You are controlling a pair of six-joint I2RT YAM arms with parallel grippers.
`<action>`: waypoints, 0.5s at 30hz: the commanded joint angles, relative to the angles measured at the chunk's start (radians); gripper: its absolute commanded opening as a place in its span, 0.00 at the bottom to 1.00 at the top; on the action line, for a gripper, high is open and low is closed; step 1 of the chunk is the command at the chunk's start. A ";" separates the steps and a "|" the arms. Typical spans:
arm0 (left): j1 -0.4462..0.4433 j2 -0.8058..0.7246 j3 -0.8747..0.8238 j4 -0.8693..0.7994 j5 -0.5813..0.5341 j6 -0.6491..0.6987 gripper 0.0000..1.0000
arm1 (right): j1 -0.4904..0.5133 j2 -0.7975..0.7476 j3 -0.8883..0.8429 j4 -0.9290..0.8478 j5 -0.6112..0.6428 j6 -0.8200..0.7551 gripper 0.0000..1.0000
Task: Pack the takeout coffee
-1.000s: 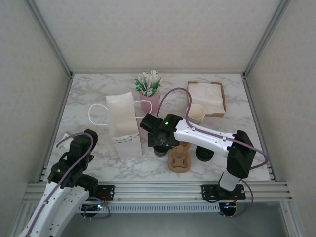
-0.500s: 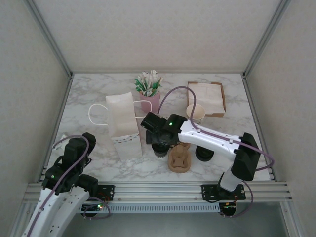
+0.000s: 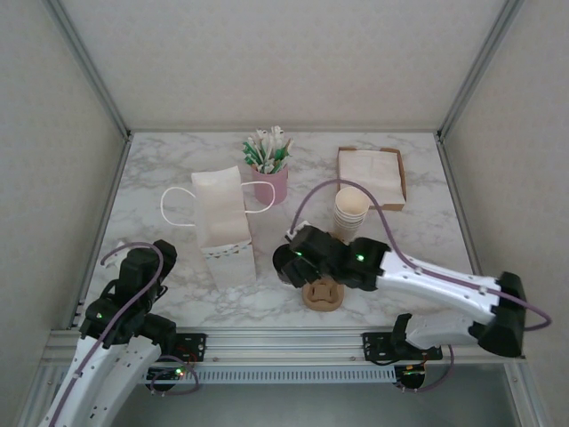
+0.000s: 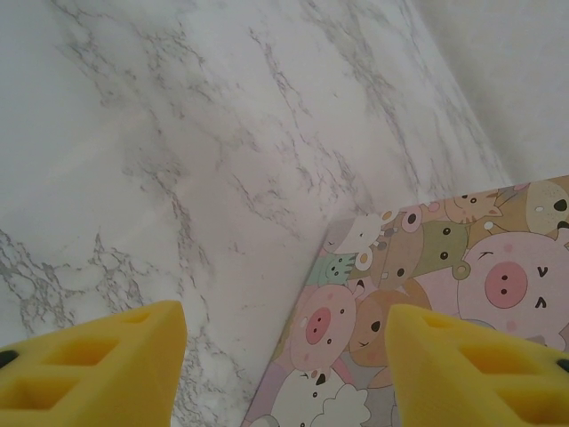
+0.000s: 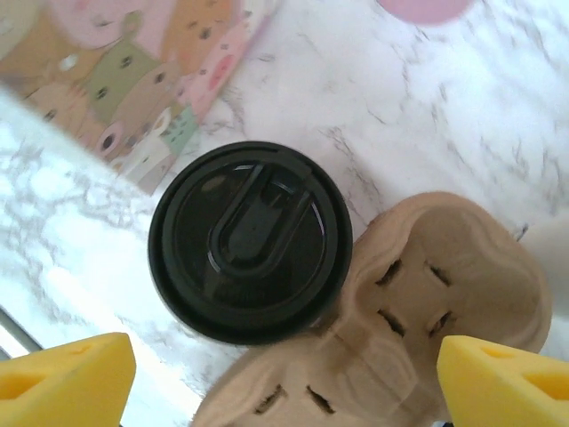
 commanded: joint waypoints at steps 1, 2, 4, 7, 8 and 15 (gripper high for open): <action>-0.005 0.003 0.000 0.011 -0.002 0.012 0.61 | 0.004 -0.102 -0.102 0.148 0.015 -0.346 0.91; -0.006 0.003 -0.002 0.017 -0.001 0.016 0.61 | 0.002 -0.126 -0.128 0.152 0.033 -0.420 0.92; -0.006 0.004 -0.004 0.022 -0.001 0.019 0.61 | -0.020 -0.161 -0.157 0.181 0.009 -0.519 0.92; -0.005 0.009 -0.002 0.033 -0.002 0.028 0.61 | -0.113 -0.195 -0.171 0.243 -0.176 -0.587 0.90; -0.006 0.011 -0.002 0.037 -0.002 0.030 0.61 | -0.142 -0.203 -0.178 0.267 -0.257 -0.619 0.90; -0.005 0.027 0.005 0.053 0.001 0.055 0.62 | -0.298 -0.053 -0.069 0.179 -0.585 -0.789 0.91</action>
